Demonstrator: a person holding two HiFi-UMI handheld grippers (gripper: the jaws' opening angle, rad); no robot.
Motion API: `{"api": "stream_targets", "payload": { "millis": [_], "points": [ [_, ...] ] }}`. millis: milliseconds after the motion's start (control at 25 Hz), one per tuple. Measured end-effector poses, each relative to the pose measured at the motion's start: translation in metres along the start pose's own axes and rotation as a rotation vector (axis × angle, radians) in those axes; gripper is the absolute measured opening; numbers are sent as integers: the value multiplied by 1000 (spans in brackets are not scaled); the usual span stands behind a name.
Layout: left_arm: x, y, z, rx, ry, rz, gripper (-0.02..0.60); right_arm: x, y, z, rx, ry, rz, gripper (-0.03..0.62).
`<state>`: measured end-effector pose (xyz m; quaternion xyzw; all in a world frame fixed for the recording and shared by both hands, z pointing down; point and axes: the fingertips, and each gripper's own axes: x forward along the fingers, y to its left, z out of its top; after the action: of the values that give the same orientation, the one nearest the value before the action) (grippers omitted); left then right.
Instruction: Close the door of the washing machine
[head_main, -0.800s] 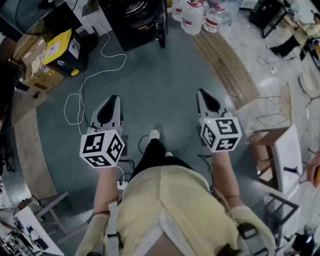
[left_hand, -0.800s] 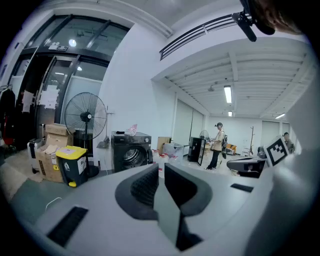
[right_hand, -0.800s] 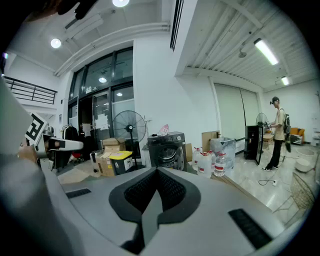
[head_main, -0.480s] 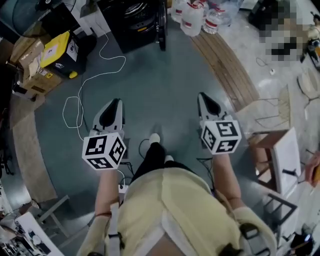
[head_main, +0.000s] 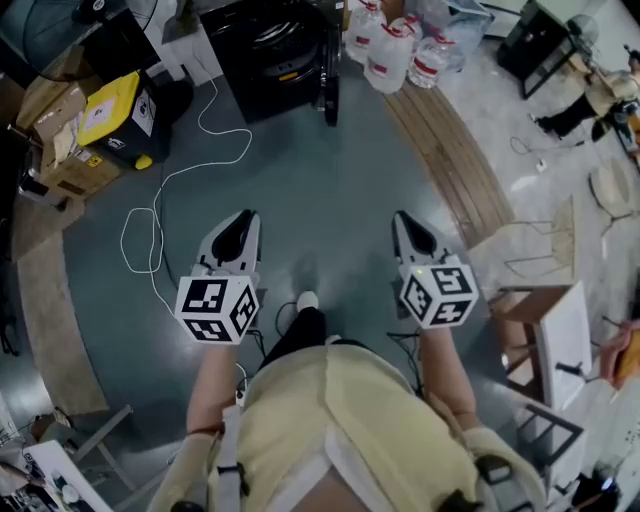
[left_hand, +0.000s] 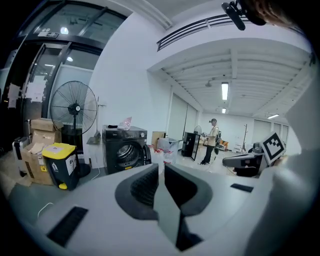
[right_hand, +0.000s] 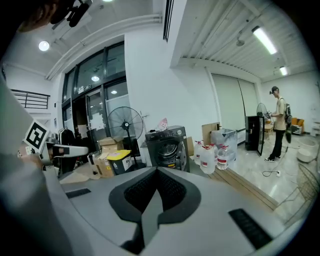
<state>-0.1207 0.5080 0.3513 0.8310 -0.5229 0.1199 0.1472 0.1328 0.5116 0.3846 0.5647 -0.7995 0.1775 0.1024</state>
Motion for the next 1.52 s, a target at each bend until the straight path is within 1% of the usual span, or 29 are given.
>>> {"api": "stream_targets", "payload": {
  "millis": [200,360,480,640,760,920,1120,1280,1520],
  "points": [
    [20,22,0,12,16,-12,38,30,4,7,12,-3,-6,6],
    [30,48,0,26,41,-20,39,57,14,14,24,-5,-12,6],
    [35,68,2,34,43,-25,40,76,24,19,32,-2,-16,6],
    [49,87,2,12,46,-41,40,99,35,22,30,8,3,6],
    [63,91,0,-2,51,-48,40,115,31,24,30,18,2,6],
    [92,89,5,0,49,-50,60,141,14,27,34,25,0,6],
    [140,84,14,-7,54,-39,98,176,-13,38,26,42,25,6],
    [190,75,28,-21,47,-27,110,205,-52,55,19,42,30,6],
    [265,61,51,-25,64,-11,126,248,-112,72,32,73,41,6]
  ]
}}
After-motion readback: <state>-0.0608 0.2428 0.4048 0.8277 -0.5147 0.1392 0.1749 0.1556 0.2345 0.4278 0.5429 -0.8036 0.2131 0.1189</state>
